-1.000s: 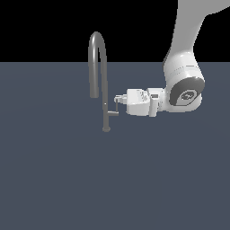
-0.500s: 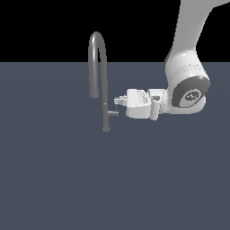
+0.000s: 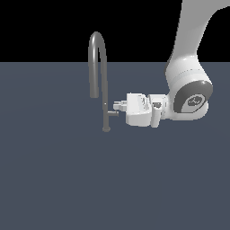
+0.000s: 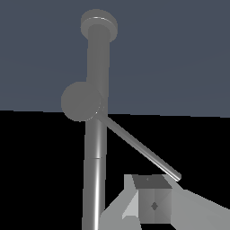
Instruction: Turn on the faucet by rotating a designated handle.
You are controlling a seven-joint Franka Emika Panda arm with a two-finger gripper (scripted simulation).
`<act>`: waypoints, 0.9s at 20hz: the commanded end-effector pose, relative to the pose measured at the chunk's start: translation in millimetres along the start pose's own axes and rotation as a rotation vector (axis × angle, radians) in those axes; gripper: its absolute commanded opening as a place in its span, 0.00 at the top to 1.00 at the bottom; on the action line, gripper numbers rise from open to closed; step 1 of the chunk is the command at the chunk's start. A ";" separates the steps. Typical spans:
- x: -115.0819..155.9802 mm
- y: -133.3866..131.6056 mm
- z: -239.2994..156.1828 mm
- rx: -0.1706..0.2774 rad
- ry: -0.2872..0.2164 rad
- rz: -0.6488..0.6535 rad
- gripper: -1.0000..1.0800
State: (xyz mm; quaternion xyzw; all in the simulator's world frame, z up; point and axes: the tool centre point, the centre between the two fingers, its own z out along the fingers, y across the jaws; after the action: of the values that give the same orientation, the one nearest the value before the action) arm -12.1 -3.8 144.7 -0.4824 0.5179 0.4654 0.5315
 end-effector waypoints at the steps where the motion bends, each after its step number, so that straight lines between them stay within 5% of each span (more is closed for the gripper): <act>1: 16.4 10.8 -0.1 -0.001 0.000 0.016 1.00; 5: 40.4 27.8 -0.2 -0.004 -0.002 0.031 1.00; 7: 21.3 15.8 -0.1 -0.005 -0.006 -0.001 1.00; 15: 68.3 25.0 -0.1 -0.004 -0.002 0.027 1.00; 18: 51.9 14.9 -0.1 -0.007 -0.009 -0.003 1.00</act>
State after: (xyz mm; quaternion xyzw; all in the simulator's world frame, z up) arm -25.4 -2.6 96.5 -0.4841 0.5116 0.4677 0.5339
